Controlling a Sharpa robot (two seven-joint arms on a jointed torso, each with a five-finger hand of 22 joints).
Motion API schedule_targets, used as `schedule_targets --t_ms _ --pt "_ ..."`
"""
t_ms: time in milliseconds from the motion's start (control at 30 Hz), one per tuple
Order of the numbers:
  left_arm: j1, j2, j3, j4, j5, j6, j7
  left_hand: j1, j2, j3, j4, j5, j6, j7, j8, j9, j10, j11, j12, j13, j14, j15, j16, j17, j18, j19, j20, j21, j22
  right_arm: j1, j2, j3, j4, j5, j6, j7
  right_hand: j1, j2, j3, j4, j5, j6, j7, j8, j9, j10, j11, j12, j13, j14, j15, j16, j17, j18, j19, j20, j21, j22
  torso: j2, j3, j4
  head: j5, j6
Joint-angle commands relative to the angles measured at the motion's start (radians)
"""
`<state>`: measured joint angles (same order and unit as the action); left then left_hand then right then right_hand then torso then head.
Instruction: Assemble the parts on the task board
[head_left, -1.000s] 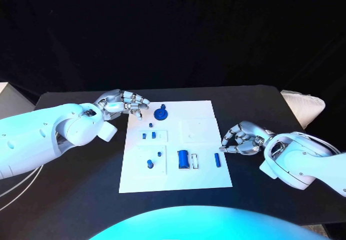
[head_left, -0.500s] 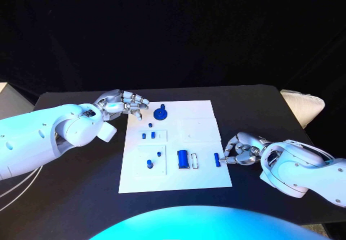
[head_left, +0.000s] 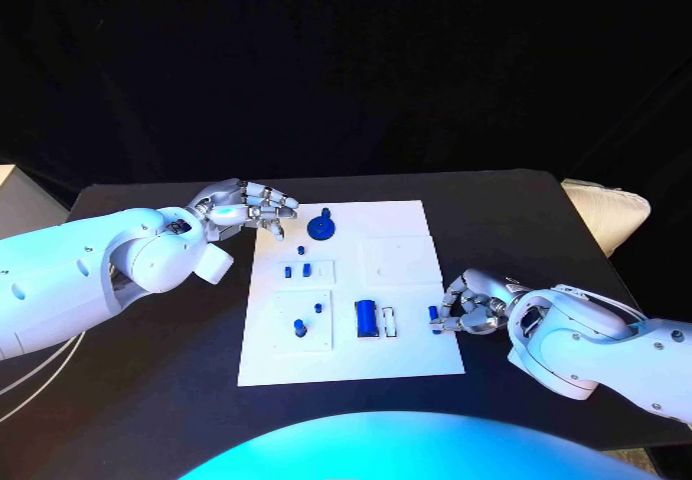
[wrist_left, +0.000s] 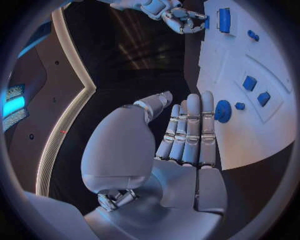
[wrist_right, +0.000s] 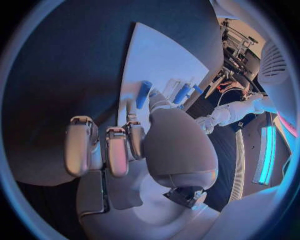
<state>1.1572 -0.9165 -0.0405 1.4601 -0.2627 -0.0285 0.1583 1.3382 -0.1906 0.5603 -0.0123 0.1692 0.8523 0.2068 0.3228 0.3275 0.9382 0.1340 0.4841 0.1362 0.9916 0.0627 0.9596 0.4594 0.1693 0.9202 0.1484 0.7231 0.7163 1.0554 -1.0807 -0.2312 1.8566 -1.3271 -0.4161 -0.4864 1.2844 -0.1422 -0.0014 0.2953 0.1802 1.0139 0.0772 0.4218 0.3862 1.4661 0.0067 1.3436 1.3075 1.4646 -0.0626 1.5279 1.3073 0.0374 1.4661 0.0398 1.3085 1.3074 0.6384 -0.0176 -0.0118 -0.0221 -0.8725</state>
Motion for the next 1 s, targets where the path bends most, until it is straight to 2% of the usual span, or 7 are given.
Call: schedule_targets --t_ms 33,200,433,500,767,867,1000 --pt "0.000 0.001 0.001 0.002 0.000 0.012 0.011 -0.002 0.011 -0.002 0.005 0.002 -0.005 -0.001 0.005 -0.002 -0.007 0.003 0.003 -0.001 -0.004 0.002 -0.001 -0.001 0.013 -0.001 0.008 -0.007 -0.001 -0.002 0.005 -0.001 -0.003 -0.021 0.018 -0.019 -0.009 0.001 -0.005 -0.003 0.007 0.008 -0.002 -0.003 0.000 0.013 -0.007 0.006 0.149 0.090 -0.002 -0.001 0.201 0.006 0.057 0.001 0.006 0.203 -0.001 -0.0009 -0.0009 0.000 0.000" --pt "0.000 0.001 0.001 0.002 0.000 0.013 0.010 -0.002 0.011 -0.002 0.005 0.002 -0.005 -0.001 0.005 -0.002 -0.007 0.003 0.003 -0.001 -0.004 0.002 -0.001 -0.001 0.013 -0.001 0.008 -0.007 -0.001 -0.003 0.016 -0.001 -0.014 -0.044 0.056 -0.035 0.007 0.000 -0.006 -0.007 0.007 0.013 -0.005 -0.001 0.002 0.012 -0.009 0.004 0.147 0.090 -0.004 -0.001 0.202 0.006 0.058 0.000 0.005 0.203 -0.001 -0.0008 -0.0004 -0.001 0.000" --pt "0.000 0.001 0.001 0.002 0.000 0.014 0.009 -0.001 0.011 -0.001 0.005 0.002 -0.006 -0.002 0.006 -0.002 -0.007 0.003 0.004 -0.001 -0.004 0.002 -0.001 -0.001 0.014 -0.001 0.008 -0.007 -0.001 -0.005 0.049 -0.004 -0.028 -0.110 0.116 -0.061 0.095 -0.009 0.008 -0.015 0.014 0.014 -0.006 -0.004 0.003 0.010 -0.012 0.001 0.146 0.090 -0.007 -0.002 0.201 0.006 0.058 -0.003 0.002 0.203 -0.001 -0.0004 0.0001 -0.001 0.000" --pt "0.000 0.000 0.001 0.003 0.000 0.014 0.008 -0.001 0.011 -0.001 0.005 0.002 -0.006 -0.002 0.006 -0.002 -0.007 0.003 0.004 -0.001 -0.004 0.002 -0.001 -0.001 0.014 -0.001 0.008 -0.007 -0.001 -0.006 0.058 -0.005 -0.033 -0.138 0.139 -0.071 0.119 -0.011 0.018 -0.014 -0.003 0.015 -0.006 -0.007 0.003 0.009 -0.012 -0.001 0.145 0.090 -0.007 -0.003 0.201 0.007 0.058 -0.004 -0.001 0.202 -0.001 -0.0005 0.0002 -0.002 0.000" --pt "0.000 -0.002 0.001 0.003 0.000 0.014 0.008 -0.002 0.012 -0.001 0.006 0.002 -0.006 -0.001 0.006 -0.002 -0.007 0.003 0.004 -0.002 -0.004 0.002 0.000 -0.001 0.014 -0.001 0.008 -0.008 -0.002 -0.011 0.076 -0.008 -0.037 -0.189 0.188 -0.091 0.159 -0.024 0.040 -0.014 0.004 0.015 -0.005 -0.013 0.000 0.005 -0.011 -0.009 0.142 0.089 -0.006 -0.006 0.198 0.008 0.056 -0.003 -0.009 0.201 -0.001 -0.0008 -0.0012 0.000 0.000" --pt "0.000 -0.002 0.001 0.003 0.000 0.014 0.008 -0.002 0.012 -0.001 0.006 0.002 -0.006 -0.001 0.006 -0.002 -0.007 0.003 0.004 -0.002 -0.004 0.002 0.000 -0.001 0.014 -0.001 0.008 -0.008 -0.002 -0.012 0.078 -0.009 -0.036 -0.197 0.182 -0.094 0.172 -0.025 0.055 -0.010 0.030 0.018 -0.004 -0.017 -0.003 0.005 -0.010 -0.008 0.142 0.089 -0.006 -0.005 0.200 0.007 0.057 -0.003 -0.008 0.201 -0.001 -0.0005 -0.0012 0.000 0.000" --pt "0.000 -0.002 0.001 0.003 0.000 0.014 0.007 -0.002 0.012 -0.001 0.006 0.002 -0.006 -0.001 0.006 -0.002 -0.007 0.003 0.004 -0.002 -0.004 0.002 0.000 -0.001 0.014 -0.001 0.008 -0.008 -0.002 -0.013 0.078 -0.009 -0.032 -0.200 0.155 -0.098 0.185 -0.017 0.106 -0.007 0.113 0.028 -0.008 -0.025 -0.008 0.006 -0.014 -0.006 0.143 0.090 -0.009 -0.003 0.203 0.007 0.059 -0.006 -0.003 0.203 -0.001 0.0002 -0.0004 0.001 0.000"
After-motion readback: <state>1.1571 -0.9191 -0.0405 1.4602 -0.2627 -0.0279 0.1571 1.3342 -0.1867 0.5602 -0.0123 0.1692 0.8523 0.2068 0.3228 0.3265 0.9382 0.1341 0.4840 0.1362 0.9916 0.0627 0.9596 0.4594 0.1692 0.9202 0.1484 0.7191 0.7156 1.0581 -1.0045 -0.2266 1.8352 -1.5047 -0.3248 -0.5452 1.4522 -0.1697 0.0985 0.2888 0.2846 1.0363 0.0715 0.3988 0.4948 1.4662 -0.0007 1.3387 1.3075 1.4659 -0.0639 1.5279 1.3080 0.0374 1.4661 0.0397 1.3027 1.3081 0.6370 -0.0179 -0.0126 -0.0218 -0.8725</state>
